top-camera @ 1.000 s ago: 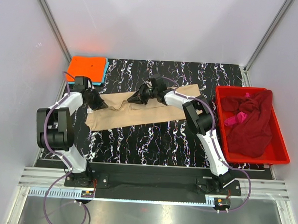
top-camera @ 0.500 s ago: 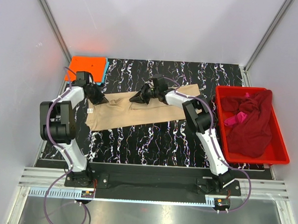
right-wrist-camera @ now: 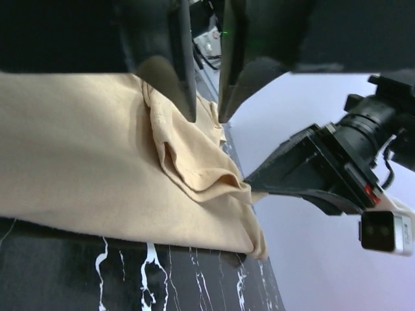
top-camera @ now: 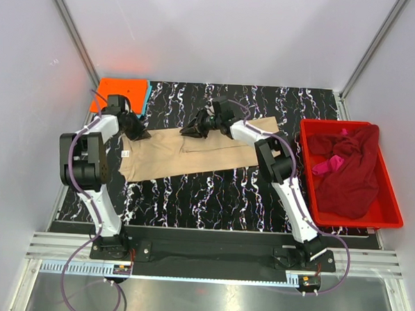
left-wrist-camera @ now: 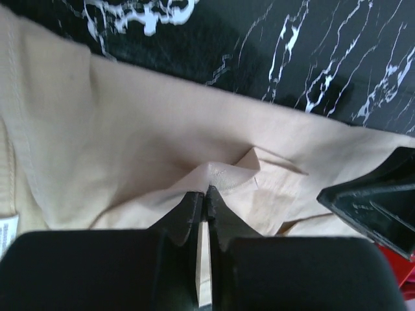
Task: Fold and stack the t-shirts
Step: Fold the tshirt
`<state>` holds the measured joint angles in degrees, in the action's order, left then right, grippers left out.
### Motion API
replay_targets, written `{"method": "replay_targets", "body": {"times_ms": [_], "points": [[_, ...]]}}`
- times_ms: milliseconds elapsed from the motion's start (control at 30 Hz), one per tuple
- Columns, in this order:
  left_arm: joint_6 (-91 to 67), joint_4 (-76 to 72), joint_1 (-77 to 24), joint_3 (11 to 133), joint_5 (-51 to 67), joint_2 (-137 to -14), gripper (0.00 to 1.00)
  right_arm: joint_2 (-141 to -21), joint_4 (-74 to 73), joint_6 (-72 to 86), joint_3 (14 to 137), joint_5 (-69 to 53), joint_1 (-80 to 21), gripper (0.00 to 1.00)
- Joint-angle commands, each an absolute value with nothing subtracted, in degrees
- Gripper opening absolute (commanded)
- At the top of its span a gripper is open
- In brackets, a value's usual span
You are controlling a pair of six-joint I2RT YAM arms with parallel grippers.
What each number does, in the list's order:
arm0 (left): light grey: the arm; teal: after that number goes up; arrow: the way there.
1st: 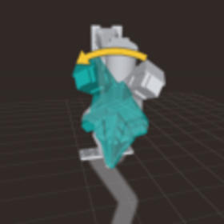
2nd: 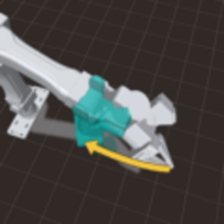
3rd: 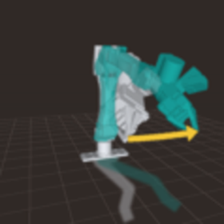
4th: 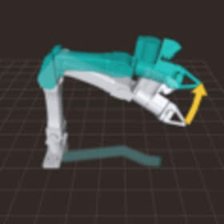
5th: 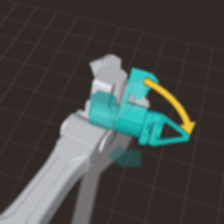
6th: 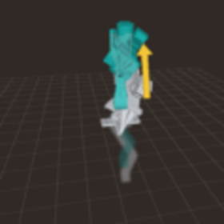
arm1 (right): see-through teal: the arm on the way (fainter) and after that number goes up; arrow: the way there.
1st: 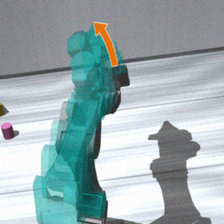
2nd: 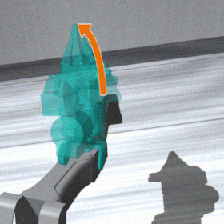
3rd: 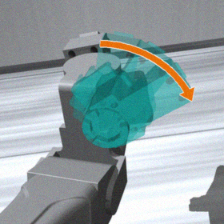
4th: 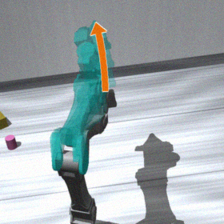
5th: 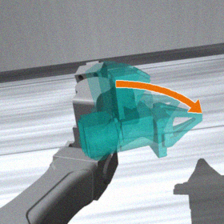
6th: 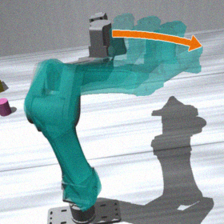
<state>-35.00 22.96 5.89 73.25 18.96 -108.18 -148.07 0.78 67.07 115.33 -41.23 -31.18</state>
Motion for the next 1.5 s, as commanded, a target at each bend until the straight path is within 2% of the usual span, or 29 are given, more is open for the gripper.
{"method": "replay_targets", "body": {"times_ms": [0, 33, 100, 133, 233, 367, 600, 833, 1100, 1467], "points": [[-36.03, 20.92, 6.85, 77.16, 17.58, -109.77, 0.09, -147.13, -8.41, 57.59, 120.31, -41.4, -30.41, 0.29], [-35.86, 21.18, 7.03, 78.21, 17.49, -109.95, 0.19, -146.87, -10.79, 55.05, 121.02, -40.79, -30.41, 0.37], [-34.55, 23.28, 6.95, 79.88, 14.62, -109.78, 0.37, -146.25, -17.29, 47.4, 123.03, -38.77, -30.41, 0.45], [-34.11, 23.55, 6.77, 79.72, 13.46, -108.04, 0.5, -146.42, -20.79, 45.37, 123.92, -38.15, -30.41, 0.47], [-32.61, 23.12, 6.42, 77.53, 9.85, -102.86, 0.59, -148.09, -26.69, 38.34, 128.4, -36.92, -30.5, 0.51], [-32.25, 22.85, 6.42, 74.1, 8.96, -99.58, 0.59, -150.73, -28.39, 35.25, 132.79, -38.32, -30.5, 0.5], [-31.03, 21.98, 6.42, 70.75, 10.63, -99.67, 0.55, -152.93, -25.93, 36.38, 133.15, -40.51, -30.5, 0.46], [-25.76, 24.78, 6.59, 76.81, 11.16, -104.76, 0.56, -153.89, -24.26, 37.09, 134.03, -41.92, -31.46, 0.43], [-23.12, 25.48, 7.29, 79.35, 13.27, -108.01, 0.52, -155.91, -22.15, 39.2, 135.35, -42.36, -32.43, 0.41], [-22.59, 24.08, 7.29, 81.65, 15.38, -112.67, 0.46, -157.59, -20.74, 41.84, 138.43, -40.96, -32.87, 0.33]]}}
